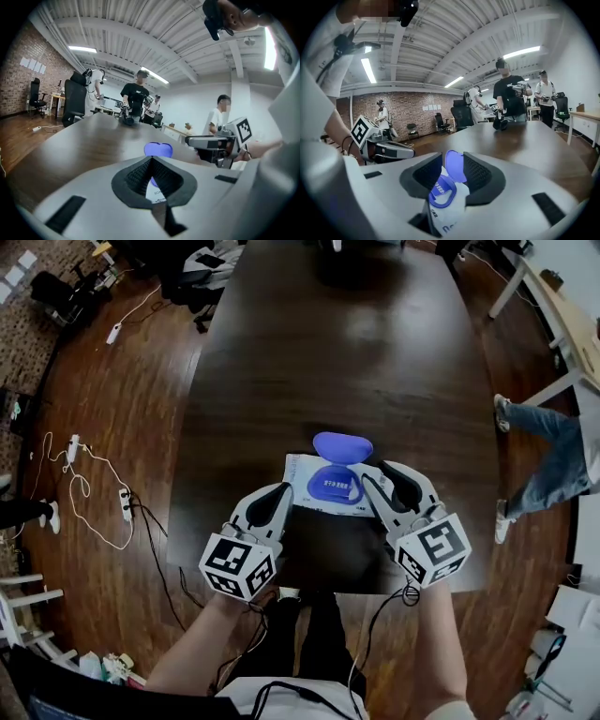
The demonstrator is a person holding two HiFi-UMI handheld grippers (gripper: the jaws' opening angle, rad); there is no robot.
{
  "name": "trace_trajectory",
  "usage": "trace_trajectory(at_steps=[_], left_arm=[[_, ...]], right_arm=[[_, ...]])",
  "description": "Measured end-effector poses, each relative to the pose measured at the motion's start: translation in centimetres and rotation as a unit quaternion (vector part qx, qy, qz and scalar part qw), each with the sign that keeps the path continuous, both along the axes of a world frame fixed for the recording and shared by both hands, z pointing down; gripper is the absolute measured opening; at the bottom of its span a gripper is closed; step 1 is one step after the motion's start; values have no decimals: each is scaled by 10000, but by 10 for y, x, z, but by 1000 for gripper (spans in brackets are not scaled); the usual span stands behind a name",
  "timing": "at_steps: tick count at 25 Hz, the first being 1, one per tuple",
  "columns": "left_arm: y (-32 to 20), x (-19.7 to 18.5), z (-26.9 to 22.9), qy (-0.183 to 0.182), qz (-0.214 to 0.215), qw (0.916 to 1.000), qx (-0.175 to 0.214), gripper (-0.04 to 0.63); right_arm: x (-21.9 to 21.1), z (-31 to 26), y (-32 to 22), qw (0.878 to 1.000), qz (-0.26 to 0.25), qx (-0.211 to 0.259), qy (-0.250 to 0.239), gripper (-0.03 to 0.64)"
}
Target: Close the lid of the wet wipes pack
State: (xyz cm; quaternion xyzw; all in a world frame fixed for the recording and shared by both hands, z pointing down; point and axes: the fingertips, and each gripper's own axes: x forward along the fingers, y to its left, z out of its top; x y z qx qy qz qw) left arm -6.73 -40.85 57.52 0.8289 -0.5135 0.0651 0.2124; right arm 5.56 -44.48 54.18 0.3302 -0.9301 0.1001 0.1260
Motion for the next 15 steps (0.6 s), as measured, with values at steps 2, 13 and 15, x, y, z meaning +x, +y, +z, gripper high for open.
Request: trace_trajectory(at_steps=[2, 13, 15], left_arm=[[-5, 1, 14, -48, -77, 9999, -107, -2], [-18, -6, 26, 69, -388, 9990, -231, -2], [-20, -6, 26, 83, -395, 9990, -212, -3]], right_arm=[[-2, 15, -11, 9999, -92, -109, 60, 179], [-23, 54, -47, 9972, -610, -309, 302, 250], [-24, 55, -48, 9973, -616, -310, 263, 250]])
